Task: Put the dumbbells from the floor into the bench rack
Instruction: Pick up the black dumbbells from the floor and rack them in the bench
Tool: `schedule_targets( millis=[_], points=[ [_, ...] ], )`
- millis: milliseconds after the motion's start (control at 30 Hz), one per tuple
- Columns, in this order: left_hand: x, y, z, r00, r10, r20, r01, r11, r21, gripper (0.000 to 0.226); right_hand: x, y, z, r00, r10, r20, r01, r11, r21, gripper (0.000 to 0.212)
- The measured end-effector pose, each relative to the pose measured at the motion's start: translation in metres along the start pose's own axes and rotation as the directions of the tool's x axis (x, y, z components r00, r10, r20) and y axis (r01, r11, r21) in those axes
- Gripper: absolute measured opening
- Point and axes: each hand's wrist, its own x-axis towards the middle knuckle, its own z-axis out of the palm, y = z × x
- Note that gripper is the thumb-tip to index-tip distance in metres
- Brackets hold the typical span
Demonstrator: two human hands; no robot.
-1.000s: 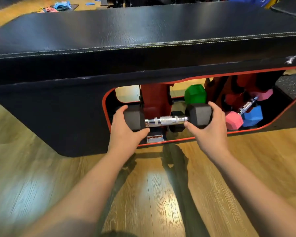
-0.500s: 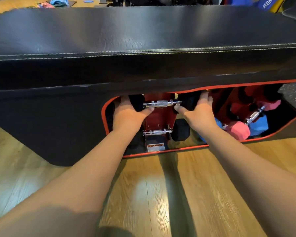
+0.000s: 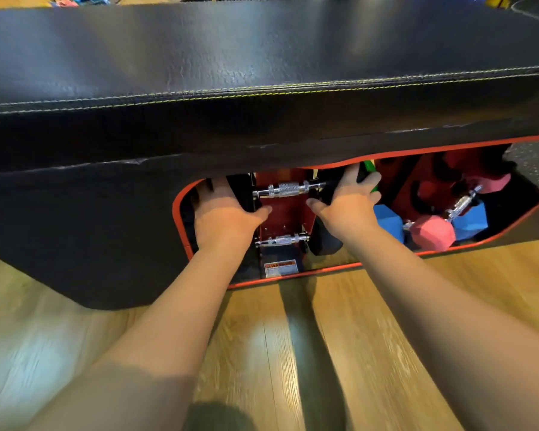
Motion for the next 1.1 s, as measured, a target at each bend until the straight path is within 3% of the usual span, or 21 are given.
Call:
schedule_targets(
  millis=[167,333,467,567,700,767,833,967,1100],
  points=[
    [0.005,0.003,-0.007,0.993,-0.050,0.111,0.040,0.995,0.092,0.068,-0.003,0.002,0.000,1.000,0.009,0.014,-0.009,1.000,-0.018,0.102],
    [0.004,-0.001,-0.003,0.999,-0.024,0.042,0.021,0.997,0.071,0.070,-0.004,0.003,-0.004,0.998,0.010,0.062,-0.008,1.000,-0.024,0.107],
    [0.002,-0.002,-0.007,0.996,-0.020,0.085,0.014,0.997,0.075,0.065,-0.008,0.012,-0.017,0.983,-0.048,0.176,0.062,0.995,-0.073,0.117],
    [-0.010,-0.009,0.003,1.000,-0.008,0.027,0.008,1.000,-0.009,0.070,-0.017,0.028,-0.025,0.972,-0.115,0.206,0.124,0.992,-0.033,0.120],
    [-0.034,-0.006,0.023,0.980,-0.030,-0.196,-0.004,0.986,-0.168,0.102,-0.039,0.056,-0.032,0.962,-0.214,0.168,0.217,0.976,0.001,0.122],
    [-0.061,0.008,0.029,0.953,0.043,-0.300,-0.123,0.959,-0.254,0.113,-0.049,0.074,-0.035,0.964,-0.219,0.154,0.216,0.976,0.033,0.119],
    [-0.091,0.024,0.044,0.943,0.114,-0.314,-0.217,0.924,-0.316,0.114,-0.058,0.096,-0.040,0.966,-0.210,0.152,0.204,0.977,0.058,0.117],
    [-0.145,0.055,0.090,0.930,0.343,-0.130,-0.367,0.873,-0.320,0.102,-0.083,0.154,-0.061,0.977,-0.185,0.109,0.177,0.981,0.078,0.109],
    [-0.193,0.088,0.131,0.798,0.596,0.087,-0.550,0.780,-0.297,0.092,-0.115,0.244,-0.090,0.996,-0.061,0.062,0.060,0.998,0.017,0.102]
  ],
)
